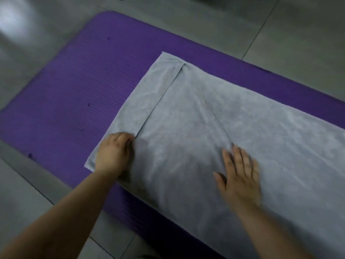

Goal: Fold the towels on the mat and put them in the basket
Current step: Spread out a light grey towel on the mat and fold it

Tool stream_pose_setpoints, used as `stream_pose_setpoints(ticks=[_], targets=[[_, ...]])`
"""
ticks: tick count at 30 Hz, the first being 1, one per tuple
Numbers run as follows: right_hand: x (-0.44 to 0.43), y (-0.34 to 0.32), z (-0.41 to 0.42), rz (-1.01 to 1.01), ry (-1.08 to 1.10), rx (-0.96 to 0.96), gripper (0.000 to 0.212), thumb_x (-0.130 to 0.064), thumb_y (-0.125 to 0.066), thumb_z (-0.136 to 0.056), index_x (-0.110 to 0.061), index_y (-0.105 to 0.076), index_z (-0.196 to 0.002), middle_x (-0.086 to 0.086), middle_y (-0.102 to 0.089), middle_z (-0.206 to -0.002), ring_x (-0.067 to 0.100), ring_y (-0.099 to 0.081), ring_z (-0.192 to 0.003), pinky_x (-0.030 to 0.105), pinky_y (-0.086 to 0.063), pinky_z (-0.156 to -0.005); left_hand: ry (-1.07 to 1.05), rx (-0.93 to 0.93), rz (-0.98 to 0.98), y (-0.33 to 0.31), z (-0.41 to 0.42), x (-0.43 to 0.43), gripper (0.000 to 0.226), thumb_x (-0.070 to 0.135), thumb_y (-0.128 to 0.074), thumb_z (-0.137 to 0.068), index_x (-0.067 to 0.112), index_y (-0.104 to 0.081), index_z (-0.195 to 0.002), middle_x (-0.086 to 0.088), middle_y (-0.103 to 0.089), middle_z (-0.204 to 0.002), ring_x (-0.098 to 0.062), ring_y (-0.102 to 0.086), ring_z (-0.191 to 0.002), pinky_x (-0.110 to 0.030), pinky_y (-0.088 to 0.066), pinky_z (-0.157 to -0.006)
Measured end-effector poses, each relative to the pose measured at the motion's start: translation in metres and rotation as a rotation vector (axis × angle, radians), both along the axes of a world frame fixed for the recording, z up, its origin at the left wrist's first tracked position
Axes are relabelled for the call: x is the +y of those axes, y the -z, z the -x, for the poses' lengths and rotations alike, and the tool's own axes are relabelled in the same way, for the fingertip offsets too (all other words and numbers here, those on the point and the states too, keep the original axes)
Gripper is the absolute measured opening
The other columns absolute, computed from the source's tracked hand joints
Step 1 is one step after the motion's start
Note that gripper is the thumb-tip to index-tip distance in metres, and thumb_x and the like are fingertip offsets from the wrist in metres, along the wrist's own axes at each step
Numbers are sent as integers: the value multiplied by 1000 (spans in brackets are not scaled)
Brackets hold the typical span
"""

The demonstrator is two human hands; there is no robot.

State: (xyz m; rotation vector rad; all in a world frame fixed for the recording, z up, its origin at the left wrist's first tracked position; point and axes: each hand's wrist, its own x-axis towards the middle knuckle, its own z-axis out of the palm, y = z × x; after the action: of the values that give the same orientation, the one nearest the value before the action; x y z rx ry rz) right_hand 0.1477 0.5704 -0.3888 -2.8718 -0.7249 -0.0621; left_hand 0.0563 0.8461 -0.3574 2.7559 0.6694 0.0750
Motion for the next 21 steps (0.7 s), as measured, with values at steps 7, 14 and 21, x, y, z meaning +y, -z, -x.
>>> stream_pose_setpoints(ticks=[7,14,21], targets=[[-4,-10,52,-108,-241,-86,48,-48,-46,-69,-18,-46,-106,8,-43,-118,27,-42,-105,36,-27,-98,-204,-107,177,-2,44,-3,59,46,-38,-82,2,-63,-112,-21,-59,-117,-37,-54,-110,-45,-40,-96],[7,-16,102,34,-575,174,53,-55,-81,-29,-26,-56,-66,-9,-57,-64,11,-43,-69,21,-43,-60,-644,95,306,-8,61,14,29,22,-53,-90,3,-61,-110,-21,-63,-110,-39,-54,-107,-45,-42,-91],[15,-21,106,115,-685,308,41,-41,-86,-27,-24,-55,-48,-11,-52,-44,2,-49,-39,16,-31,-36,-777,11,298,-20,54,31,27,9,-54,-87,-2,-58,-112,-28,-57,-115,-41,-52,-108,-43,-40,-91]])
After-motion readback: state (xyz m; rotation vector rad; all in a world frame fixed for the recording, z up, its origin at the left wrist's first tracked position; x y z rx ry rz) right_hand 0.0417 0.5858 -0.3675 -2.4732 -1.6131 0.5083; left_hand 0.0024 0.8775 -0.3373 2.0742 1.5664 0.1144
